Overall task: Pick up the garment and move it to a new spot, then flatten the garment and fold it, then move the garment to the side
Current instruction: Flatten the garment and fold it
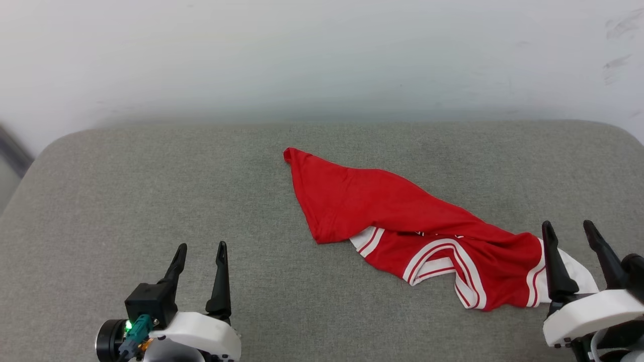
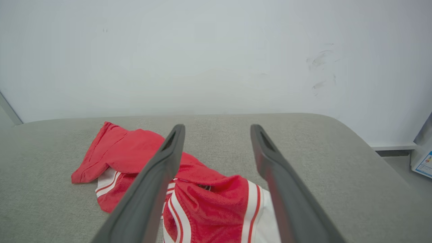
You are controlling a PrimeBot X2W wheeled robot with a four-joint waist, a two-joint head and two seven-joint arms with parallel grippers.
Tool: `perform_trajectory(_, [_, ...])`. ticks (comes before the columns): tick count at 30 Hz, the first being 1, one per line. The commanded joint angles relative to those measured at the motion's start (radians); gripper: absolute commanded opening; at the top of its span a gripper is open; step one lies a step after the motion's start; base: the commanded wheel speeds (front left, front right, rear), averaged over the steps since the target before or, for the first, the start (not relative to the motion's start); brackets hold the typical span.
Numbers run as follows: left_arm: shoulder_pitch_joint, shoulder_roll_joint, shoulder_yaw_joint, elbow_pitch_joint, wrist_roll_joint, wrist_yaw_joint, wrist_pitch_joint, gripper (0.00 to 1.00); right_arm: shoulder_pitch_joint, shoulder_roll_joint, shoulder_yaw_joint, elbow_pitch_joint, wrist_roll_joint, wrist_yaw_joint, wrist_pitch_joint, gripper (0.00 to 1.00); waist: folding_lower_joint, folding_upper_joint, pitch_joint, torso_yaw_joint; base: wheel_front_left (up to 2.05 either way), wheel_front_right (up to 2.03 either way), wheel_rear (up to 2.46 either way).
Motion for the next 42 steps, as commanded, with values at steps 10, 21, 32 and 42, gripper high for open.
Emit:
perform_trajectory(10, [-0.020,0.018,-0.034,-0.009,0.015,0.001,0.072,1.00,0.089,0.051,0.083,-0.173,-0.041,-0.001,0.037,1.00,0.0001,-0.0001,-0.003,-0.056,0.00,0.00,0.00])
perform_trajectory(21, [-0.308,-0.034,-0.199,0.120,0.030,-0.116,0.373,1.00,0.036,0.061,0.126,-0.249,-0.034,-0.001,0.055,1.00,0.0001,-0.0001,0.122,-0.147,0.00,0.00,0.00])
perform_trajectory(32, [-0.532,-0.019,-0.315,0.321,0.022,-0.246,0.717,1.00,-0.033,0.064,0.134,-0.237,-0.009,-0.001,0.007,1.00,0.0001,-0.0001,0.269,-0.210,0.00,0.00,0.00])
perform_trajectory(42, [-0.587,-0.010,-0.408,0.422,-0.028,-0.294,0.877,0.00,-0.049,0.068,0.133,-0.186,0.016,-0.001,-0.029,1.00,0.0001,-0.0001,0.293,-0.229,0.00,0.00,0.00])
